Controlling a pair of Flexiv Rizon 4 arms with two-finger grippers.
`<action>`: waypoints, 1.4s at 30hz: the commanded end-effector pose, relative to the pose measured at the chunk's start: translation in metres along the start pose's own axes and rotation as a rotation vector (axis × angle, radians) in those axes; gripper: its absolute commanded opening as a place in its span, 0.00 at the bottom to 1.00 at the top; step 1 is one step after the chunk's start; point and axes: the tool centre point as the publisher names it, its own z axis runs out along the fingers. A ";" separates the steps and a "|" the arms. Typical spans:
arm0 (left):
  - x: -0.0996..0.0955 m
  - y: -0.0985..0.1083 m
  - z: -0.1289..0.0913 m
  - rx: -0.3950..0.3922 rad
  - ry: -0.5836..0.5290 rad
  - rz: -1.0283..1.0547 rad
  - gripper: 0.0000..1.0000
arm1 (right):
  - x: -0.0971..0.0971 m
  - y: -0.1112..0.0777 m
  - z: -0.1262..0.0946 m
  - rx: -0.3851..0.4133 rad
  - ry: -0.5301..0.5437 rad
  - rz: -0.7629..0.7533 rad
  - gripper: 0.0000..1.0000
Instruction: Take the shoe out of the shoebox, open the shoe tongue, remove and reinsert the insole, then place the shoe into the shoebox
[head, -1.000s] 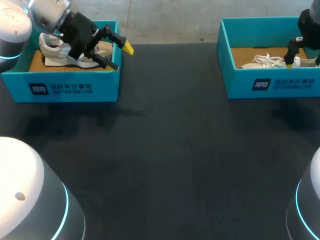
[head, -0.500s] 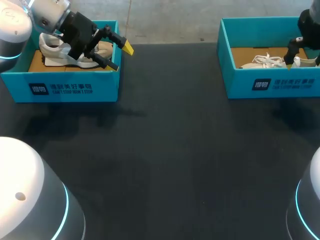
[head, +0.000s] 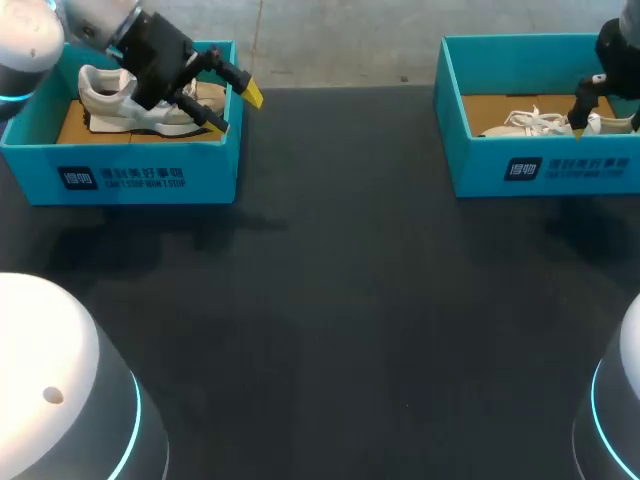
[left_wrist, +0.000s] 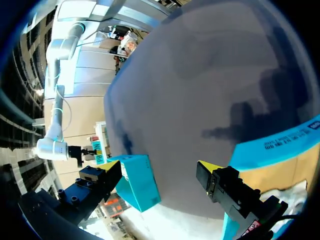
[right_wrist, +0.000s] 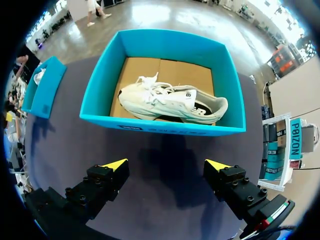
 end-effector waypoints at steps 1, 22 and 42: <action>-0.003 0.006 -0.016 0.003 0.115 0.016 1.00 | 0.000 0.000 0.000 -0.001 0.001 0.000 1.00; 0.080 0.024 -0.086 0.032 0.387 -0.046 1.00 | 0.000 0.000 0.000 -0.001 0.001 0.000 1.00; 0.086 0.024 -0.090 0.031 0.375 -0.078 1.00 | 0.000 0.000 0.000 -0.001 0.001 0.000 1.00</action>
